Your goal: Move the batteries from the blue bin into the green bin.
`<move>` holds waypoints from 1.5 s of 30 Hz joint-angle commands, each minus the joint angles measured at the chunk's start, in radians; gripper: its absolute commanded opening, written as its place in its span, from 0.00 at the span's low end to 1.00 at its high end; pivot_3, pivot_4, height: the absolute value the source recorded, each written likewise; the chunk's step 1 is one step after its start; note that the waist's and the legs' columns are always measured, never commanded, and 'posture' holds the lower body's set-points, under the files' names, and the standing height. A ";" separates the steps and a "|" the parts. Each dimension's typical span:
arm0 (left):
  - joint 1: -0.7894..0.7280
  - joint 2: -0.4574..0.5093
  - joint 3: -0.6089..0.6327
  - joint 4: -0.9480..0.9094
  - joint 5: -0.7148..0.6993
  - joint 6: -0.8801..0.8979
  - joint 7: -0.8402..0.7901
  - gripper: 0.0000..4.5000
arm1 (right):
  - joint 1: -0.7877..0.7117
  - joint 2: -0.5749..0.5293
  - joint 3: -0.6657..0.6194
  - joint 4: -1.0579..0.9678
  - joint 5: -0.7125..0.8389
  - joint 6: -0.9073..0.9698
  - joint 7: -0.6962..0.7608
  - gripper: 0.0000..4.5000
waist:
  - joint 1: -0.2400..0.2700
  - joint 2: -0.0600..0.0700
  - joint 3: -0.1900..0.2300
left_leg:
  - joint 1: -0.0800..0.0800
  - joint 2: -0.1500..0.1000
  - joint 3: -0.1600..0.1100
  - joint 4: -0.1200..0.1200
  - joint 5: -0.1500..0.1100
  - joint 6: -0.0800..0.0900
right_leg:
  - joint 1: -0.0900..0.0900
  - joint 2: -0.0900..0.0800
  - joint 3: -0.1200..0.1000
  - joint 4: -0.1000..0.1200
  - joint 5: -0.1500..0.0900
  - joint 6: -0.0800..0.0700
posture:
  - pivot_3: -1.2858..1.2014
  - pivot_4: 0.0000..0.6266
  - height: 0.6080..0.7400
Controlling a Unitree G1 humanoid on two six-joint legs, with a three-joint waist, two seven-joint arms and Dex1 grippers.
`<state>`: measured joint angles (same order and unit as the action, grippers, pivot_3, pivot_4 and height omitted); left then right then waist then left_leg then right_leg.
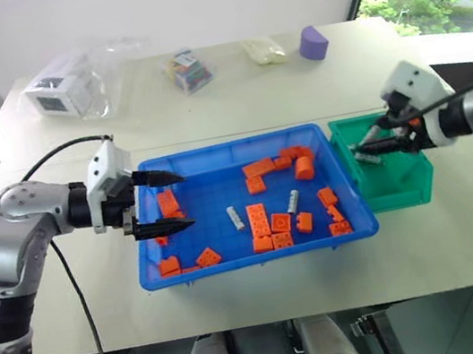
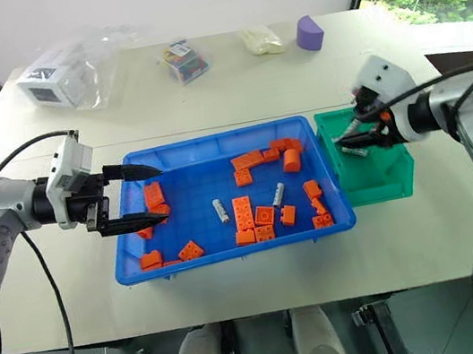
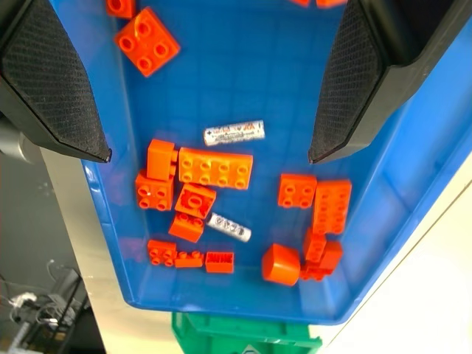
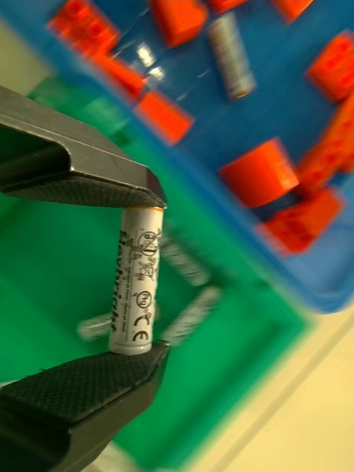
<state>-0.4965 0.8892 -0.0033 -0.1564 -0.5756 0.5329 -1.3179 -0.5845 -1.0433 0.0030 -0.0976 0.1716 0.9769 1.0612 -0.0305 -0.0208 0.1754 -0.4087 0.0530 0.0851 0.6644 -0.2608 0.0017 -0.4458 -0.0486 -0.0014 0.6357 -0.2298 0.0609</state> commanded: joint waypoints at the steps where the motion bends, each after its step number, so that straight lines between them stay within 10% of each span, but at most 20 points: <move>1: -0.025 0.001 0.004 0.002 0.006 -0.016 -0.015 1.00 | -0.007 0.001 -0.047 0.019 0.007 -0.051 -0.045 0.72 | -0.002 0.000 0.000 | 0.000 0.000 0.000 0.000 0.000 0.000 | 0.000 0.000 0.000 0.000 0.000 0.000 | 0.52 0.24 0.95; 4: -0.031 0.006 0.005 0.000 0.004 -0.012 -0.017 1.00 | -0.068 0.046 -0.014 0.035 0.012 -0.082 -0.069 0.99 | -0.005 0.000 0.000 | 0.000 0.000 0.000 0.000 0.000 0.000 | 0.000 0.000 0.000 0.000 0.000 0.000 | 0.52 0.24 0.95; 17: 0.011 0.052 0.058 -0.054 -0.017 0.022 0.009 1.00 | -0.251 0.468 0.362 -0.079 0.067 -0.007 -0.089 0.99 | -0.001 0.000 0.000 | -0.002 0.002 -0.001 0.000 0.000 0.000 | 0.000 0.002 -0.002 0.000 0.001 0.001 | 0.52 0.24 0.95; 32: 0.100 0.094 0.134 -0.142 -0.060 0.079 0.053 1.00 | -0.177 0.599 0.563 0.062 -0.027 -0.109 -0.151 0.99 | 0.016 0.000 0.000 | -0.002 0.002 0.000 0.002 0.000 0.000 | 0.000 0.001 -0.002 0.000 0.000 0.000 | 0.52 0.24 0.95; 41: 0.082 0.087 0.120 -0.127 -0.057 0.070 0.056 1.00 | -0.176 0.603 0.522 0.027 -0.026 -0.118 -0.139 0.02 | 0.016 -0.001 0.000 | -0.001 0.002 -0.001 0.001 0.000 0.000 | 0.001 0.002 -0.002 0.000 0.000 0.000 | 0.52 0.24 0.95; 45: 0.060 0.072 0.100 -0.105 -0.048 0.056 0.050 1.00 | -0.208 0.579 0.429 -0.058 0.044 -0.036 -0.118 0.01 | 0.017 0.000 0.000 | -0.001 0.002 0.000 0.001 0.000 0.000 | 0.001 0.001 -0.002 0.000 0.000 0.000 | 0.52 0.24 0.95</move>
<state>-0.4138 0.9606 0.0912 -0.2618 -0.6209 0.6028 -1.2644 -0.7544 -0.4514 0.4982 -0.0781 0.1777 0.9161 0.9297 -0.0131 -0.0212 0.1756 -0.4099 0.0554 0.0847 0.6659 -0.2607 0.0014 -0.4450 -0.0471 -0.0030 0.6362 -0.2294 0.0610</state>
